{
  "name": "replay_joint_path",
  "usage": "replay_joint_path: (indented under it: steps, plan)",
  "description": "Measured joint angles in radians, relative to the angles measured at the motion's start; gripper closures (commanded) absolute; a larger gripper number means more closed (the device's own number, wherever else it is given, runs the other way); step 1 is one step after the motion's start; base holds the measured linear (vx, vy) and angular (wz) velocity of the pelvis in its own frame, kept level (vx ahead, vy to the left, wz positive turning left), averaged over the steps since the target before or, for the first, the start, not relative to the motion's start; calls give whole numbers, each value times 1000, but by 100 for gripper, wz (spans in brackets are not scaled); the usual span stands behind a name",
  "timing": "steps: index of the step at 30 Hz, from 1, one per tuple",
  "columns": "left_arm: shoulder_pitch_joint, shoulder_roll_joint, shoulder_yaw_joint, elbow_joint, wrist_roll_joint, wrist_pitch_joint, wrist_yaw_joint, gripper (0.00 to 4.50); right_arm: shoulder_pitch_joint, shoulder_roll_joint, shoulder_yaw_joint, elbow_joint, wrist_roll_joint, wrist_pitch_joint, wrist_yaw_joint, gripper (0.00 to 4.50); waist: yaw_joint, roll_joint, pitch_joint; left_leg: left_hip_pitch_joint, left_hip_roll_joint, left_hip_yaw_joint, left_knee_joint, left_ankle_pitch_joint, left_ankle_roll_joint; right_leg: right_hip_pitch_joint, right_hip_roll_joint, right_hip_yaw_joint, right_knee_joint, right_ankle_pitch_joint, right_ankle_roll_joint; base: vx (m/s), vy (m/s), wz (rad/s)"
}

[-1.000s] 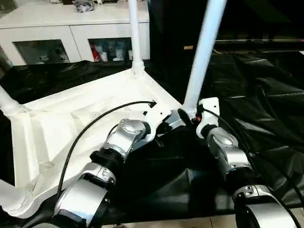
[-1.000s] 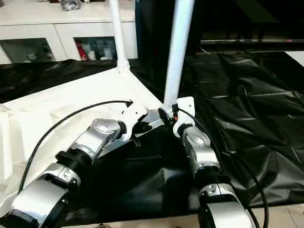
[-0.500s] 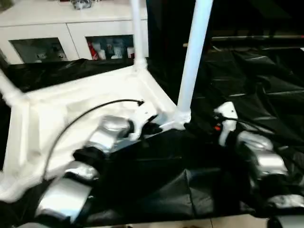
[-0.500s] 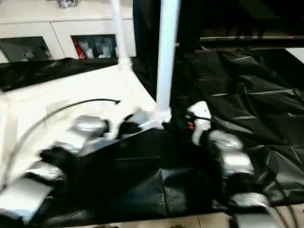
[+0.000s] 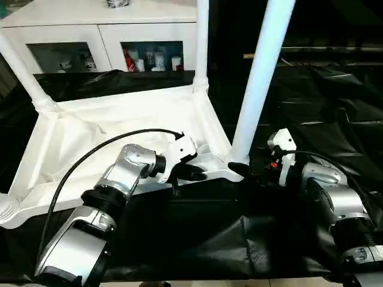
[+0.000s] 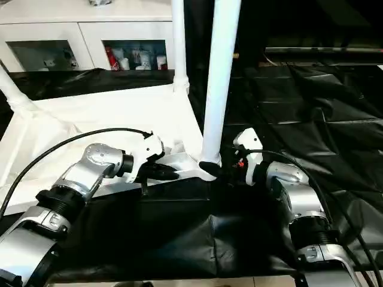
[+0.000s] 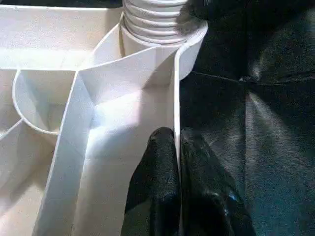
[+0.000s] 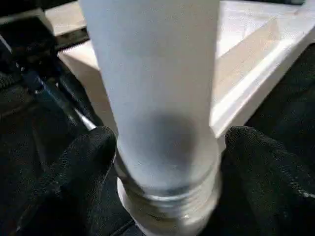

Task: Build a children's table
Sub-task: Rotate leg to tighten

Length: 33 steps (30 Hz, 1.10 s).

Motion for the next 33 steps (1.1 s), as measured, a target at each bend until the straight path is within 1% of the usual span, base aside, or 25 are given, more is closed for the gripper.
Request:
replay_joint_path:
  steps: [3,5,6,7,12,17,19,22,24,29,30,31,32,33]
  plan:
    - [3,1,0,-4,0,0,-16,450,-3,4,11,0,-3,10,12,107,2,0,0,0,0,0,0,1,1,0,0,0,0,0,0,0,0,0]
    - [6,3,0,-8,0,1,-23,450,-3,-1,12,0,-4,11,17,124,2,0,0,0,0,0,0,1,2,0,0,0,0,0,0,0,0,0]
    - [7,5,0,-10,0,1,-26,450,-3,-3,13,0,-4,11,19,124,2,0,0,0,0,0,0,1,2,0,0,0,0,0,0,0,0,0]
    - [8,5,0,-10,0,2,-28,450,-3,-3,14,0,-4,12,19,147,1,0,0,0,0,0,0,1,2,0,0,0,0,0,0,0,0,0]
    - [11,7,0,-16,0,4,-30,450,-3,-2,14,0,-6,12,20,173,1,0,0,0,0,0,0,1,2,0,0,0,1,0,0,0,0,0]
    - [18,9,1,-26,1,9,-20,450,-6,11,12,13,-10,4,-4,175,-1,-1,0,1,0,0,0,1,2,0,0,0,1,0,0,0,0,0]
    - [10,-12,19,2,18,9,86,450,-43,83,-12,93,-31,-23,-153,176,-11,-1,0,3,0,0,2,1,1,1,0,1,3,0,0,0,0,0]
    - [-18,-77,35,53,36,30,239,450,-81,139,-50,167,-40,-30,-344,176,-26,-2,-1,8,0,0,2,-2,-3,6,0,2,3,0,0,0,0,0]
    - [-37,-116,43,77,41,67,322,450,-99,176,-77,196,-42,-31,-463,176,-33,-1,-1,9,-1,0,1,-2,-3,9,0,3,0,0,0,0,0,0]
    - [-71,-198,54,112,42,127,469,450,-138,256,-117,238,-62,-39,-706,176,-40,-1,-2,10,-2,0,2,-2,-3,11,0,3,-1,0,0,0,0,0]
    - [-73,-208,55,114,42,133,488,450,-145,264,-122,245,-68,-43,-738,141,-41,-1,-2,9,-2,0,2,-2,-3,11,0,3,-2,0,0,0,0,0]
    - [-75,-214,56,115,43,135,496,450,-146,272,-123,250,-69,-52,-746,120,-41,-1,-2,9,-2,-1,2,-2,-3,11,0,3,-2,0,0,0,0,0]
    - [-77,-217,57,119,45,135,499,450,-146,276,-127,255,-69,-62,-747,120,-40,-1,-2,9,-2,-1,1,-2,-3,11,0,3,-2,0,0,0,0,0]
    - [-78,-218,57,121,48,131,500,450,-146,281,-128,262,-69,-71,-742,106,-40,-1,-2,9,-2,-1,1,-2,-3,11,0,3,-2,0,0,0,0,0]
